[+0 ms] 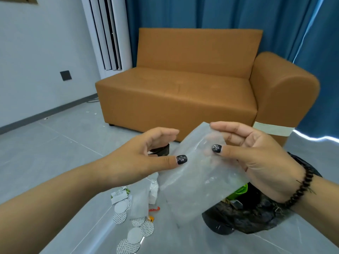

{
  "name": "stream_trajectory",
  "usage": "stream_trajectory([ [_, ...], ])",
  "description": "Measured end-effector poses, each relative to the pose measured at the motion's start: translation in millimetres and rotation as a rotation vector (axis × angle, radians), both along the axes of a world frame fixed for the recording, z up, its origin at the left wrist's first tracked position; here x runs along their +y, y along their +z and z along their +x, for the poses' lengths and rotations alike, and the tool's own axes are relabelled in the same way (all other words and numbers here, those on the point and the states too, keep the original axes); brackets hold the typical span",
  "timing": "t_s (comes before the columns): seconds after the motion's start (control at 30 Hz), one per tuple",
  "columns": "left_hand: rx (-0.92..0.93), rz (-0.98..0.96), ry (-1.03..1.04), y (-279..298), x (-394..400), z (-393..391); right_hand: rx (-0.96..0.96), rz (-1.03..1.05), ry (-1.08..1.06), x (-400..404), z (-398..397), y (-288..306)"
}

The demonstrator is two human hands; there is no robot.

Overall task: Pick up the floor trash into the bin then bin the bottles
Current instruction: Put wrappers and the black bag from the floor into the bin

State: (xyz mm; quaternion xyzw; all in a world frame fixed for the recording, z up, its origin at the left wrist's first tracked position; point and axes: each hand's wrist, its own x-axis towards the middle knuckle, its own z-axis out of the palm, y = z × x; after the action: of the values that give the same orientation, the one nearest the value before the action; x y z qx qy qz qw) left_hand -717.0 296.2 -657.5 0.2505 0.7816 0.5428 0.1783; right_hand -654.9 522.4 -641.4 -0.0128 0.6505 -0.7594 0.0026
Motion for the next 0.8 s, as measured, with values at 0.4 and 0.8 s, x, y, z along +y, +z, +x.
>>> stream_trajectory([
  [0.4, -0.223, 0.166, -0.017, -13, 16, 7, -0.044, -0.085, -0.086, -1, -16, -8],
  [0.8, -0.306, 0.221, 0.124, -14, 16, -8, -0.213, 0.158, -0.027, 11, -29, -29],
])
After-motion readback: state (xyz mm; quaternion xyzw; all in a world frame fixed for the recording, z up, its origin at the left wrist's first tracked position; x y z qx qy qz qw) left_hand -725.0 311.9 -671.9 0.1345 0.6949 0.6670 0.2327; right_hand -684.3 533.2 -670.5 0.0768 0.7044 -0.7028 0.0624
